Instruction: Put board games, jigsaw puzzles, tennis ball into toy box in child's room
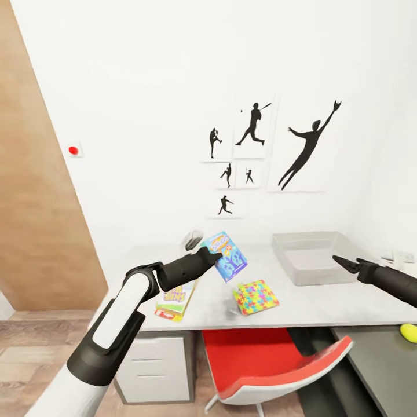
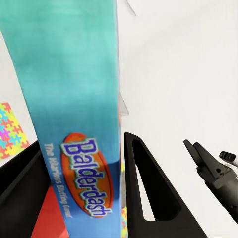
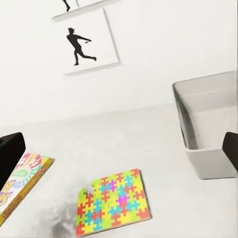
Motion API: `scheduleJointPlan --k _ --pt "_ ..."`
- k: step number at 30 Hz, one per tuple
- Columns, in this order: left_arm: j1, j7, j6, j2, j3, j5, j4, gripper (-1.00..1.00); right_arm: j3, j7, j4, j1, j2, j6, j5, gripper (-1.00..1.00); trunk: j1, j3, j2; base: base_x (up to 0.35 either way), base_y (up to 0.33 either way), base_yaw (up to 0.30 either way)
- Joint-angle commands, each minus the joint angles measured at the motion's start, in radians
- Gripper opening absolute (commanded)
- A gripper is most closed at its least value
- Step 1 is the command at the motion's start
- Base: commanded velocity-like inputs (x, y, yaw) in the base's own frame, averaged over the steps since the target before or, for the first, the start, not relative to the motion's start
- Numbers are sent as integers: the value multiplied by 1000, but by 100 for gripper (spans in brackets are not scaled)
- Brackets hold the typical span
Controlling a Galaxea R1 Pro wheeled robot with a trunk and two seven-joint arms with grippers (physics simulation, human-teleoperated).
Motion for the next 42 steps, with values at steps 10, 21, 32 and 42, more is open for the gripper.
scheduleJointPlan --k 10,21,32,42 --pt "-4 11 0 -3 -4 10 -11 -100 -77 5 -1 -12 -23 6 -1 100 1 -2 -2 175 112 -63" --pt "-60 95 65 -1 101 171 -7 -100 -123 56 0 10 -98 3 5 100 1 -2 -2 4 2 -275" --pt "-203 150 60 -113 67 183 119 -100 -120 43 2 11 -93 23 14 100 1 -2 -2 0 0 -290" --pt "-291 158 57 -122 64 181 276 -100 -98 6 2 7 -93 26 15 100 1 -2 -2 0 0 -290"
